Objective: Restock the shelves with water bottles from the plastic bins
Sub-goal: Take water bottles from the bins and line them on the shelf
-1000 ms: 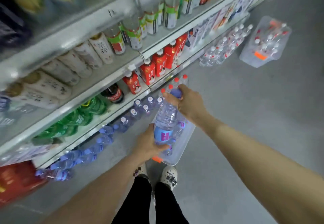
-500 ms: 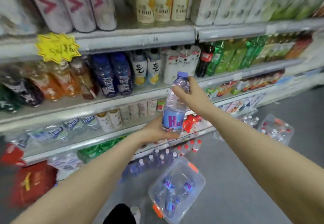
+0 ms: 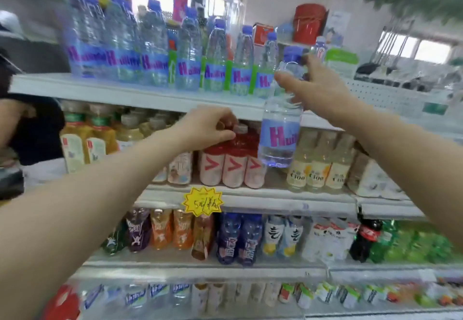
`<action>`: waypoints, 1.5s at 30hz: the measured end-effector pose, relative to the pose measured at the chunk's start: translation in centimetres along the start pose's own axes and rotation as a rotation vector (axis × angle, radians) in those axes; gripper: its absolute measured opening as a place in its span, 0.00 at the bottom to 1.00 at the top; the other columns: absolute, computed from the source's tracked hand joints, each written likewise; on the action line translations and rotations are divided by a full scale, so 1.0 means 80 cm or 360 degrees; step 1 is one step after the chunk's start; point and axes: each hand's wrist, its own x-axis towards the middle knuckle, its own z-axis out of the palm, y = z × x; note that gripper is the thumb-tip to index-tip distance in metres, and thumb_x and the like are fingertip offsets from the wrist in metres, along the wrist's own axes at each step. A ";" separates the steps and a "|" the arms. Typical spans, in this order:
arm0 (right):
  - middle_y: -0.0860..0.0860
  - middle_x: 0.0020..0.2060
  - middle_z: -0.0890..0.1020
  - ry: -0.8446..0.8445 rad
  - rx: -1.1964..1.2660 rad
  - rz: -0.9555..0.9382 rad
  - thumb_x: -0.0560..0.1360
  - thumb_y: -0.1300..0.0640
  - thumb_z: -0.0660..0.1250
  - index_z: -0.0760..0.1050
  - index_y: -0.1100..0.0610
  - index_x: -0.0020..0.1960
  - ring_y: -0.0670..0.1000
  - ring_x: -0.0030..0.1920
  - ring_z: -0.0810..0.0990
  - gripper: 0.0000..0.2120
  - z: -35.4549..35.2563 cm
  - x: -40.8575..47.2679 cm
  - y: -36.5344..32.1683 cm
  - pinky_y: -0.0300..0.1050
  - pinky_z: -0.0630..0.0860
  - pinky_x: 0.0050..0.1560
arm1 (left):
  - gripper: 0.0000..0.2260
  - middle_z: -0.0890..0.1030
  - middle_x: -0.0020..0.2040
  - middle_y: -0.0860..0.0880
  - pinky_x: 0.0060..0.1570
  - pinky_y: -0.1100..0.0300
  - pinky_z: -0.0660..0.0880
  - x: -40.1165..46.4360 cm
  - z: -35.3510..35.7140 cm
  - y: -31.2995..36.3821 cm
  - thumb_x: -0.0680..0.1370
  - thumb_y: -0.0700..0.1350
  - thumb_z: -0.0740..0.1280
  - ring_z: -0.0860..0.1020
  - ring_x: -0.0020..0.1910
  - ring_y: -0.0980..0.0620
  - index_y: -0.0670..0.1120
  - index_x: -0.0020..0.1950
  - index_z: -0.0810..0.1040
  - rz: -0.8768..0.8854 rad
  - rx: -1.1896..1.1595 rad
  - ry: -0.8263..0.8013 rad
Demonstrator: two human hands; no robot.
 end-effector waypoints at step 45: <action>0.48 0.35 0.72 0.0406 -0.0481 -0.0170 0.79 0.42 0.62 0.57 0.52 0.73 0.56 0.40 0.75 0.28 0.196 0.319 -0.044 0.49 0.69 0.40 | 0.41 0.75 0.62 0.40 0.56 0.50 0.71 0.182 -0.057 -0.178 0.76 0.53 0.69 0.75 0.60 0.39 0.36 0.75 0.48 -0.0598 -0.0065 0.0324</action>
